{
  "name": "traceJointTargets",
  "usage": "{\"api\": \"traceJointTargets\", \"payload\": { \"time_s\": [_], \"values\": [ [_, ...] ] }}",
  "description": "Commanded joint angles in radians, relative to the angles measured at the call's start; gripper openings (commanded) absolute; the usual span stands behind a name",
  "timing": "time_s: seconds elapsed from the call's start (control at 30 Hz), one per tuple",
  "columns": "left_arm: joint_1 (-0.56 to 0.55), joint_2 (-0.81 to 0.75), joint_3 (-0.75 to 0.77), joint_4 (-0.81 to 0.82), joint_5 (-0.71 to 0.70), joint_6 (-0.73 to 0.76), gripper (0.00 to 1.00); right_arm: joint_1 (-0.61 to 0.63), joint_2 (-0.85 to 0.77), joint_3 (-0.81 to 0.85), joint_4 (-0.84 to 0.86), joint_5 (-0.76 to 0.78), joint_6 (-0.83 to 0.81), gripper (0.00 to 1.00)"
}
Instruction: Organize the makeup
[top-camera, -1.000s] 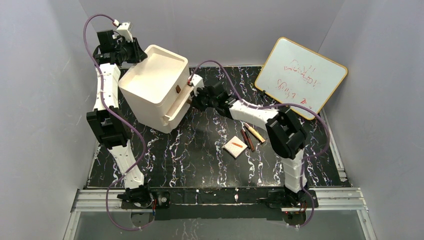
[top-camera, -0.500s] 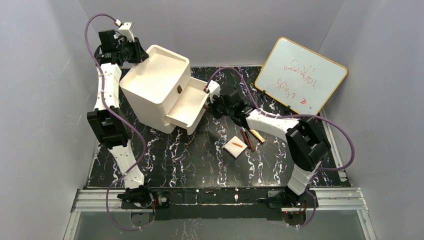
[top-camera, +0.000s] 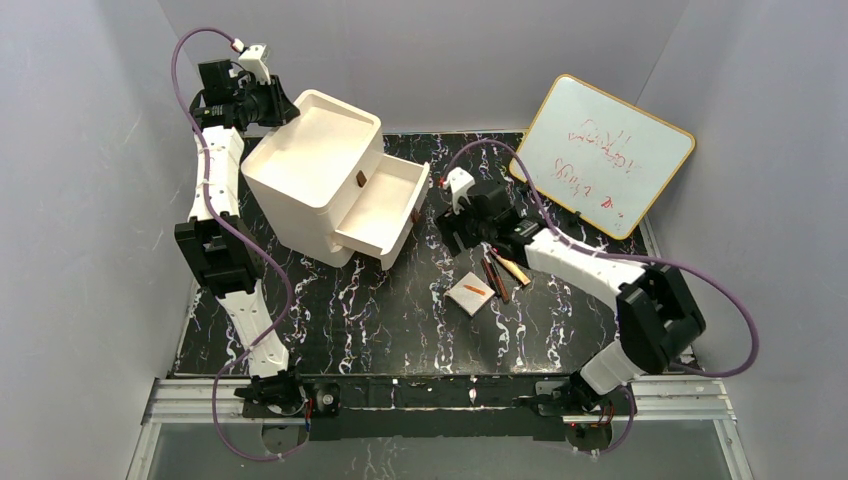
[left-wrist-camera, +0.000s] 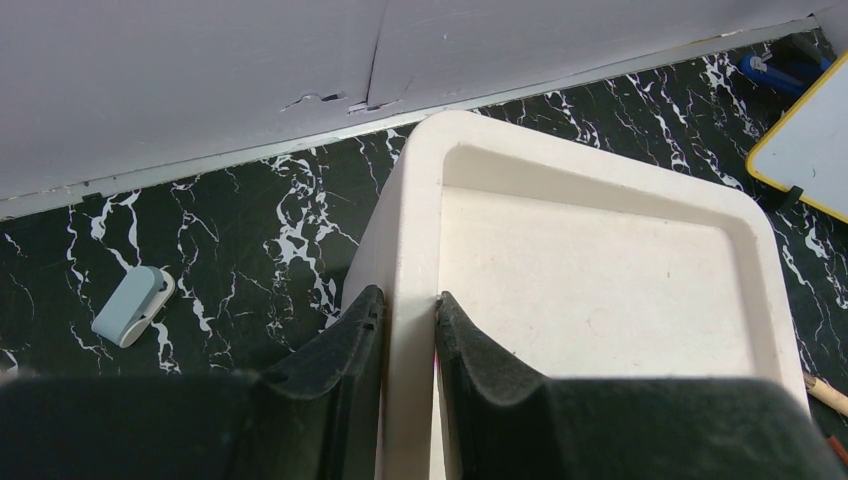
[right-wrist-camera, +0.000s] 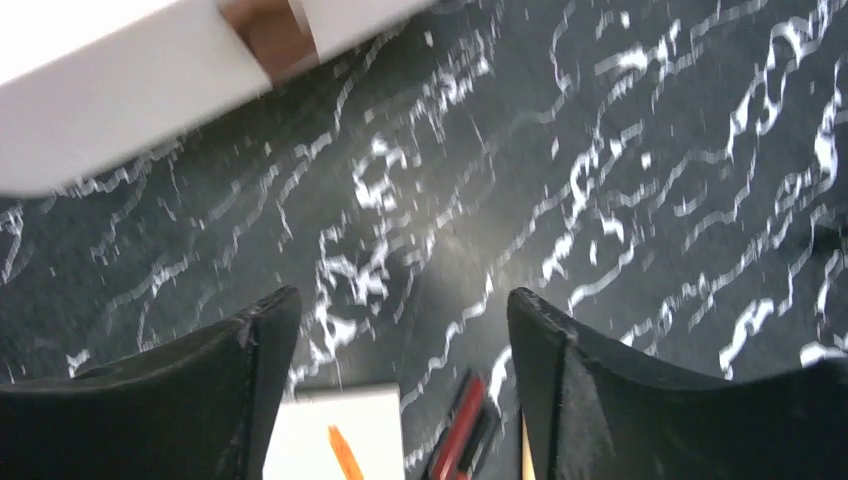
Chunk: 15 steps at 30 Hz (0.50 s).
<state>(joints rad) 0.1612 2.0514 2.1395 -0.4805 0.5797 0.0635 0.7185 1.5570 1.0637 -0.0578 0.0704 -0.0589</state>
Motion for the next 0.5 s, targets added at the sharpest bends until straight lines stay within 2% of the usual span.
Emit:
{"api": "traceJointTargets", "payload": {
  "time_s": [0.0,0.2,0.47],
  "values": [
    [-0.025,0.016,-0.033,-0.160,0.039,-0.002,0.00,-0.010,-0.121,-0.074,-0.165,0.018,0.051,0.88],
    [-0.032,0.018,-0.038,-0.162,0.047,-0.002,0.00,-0.012,-0.193,-0.151,-0.265,-0.055,0.102,0.98],
    [-0.034,0.006,-0.041,-0.164,0.045,-0.001,0.00,-0.012,-0.114,-0.141,-0.318,-0.150,0.117,0.98]
  ]
}}
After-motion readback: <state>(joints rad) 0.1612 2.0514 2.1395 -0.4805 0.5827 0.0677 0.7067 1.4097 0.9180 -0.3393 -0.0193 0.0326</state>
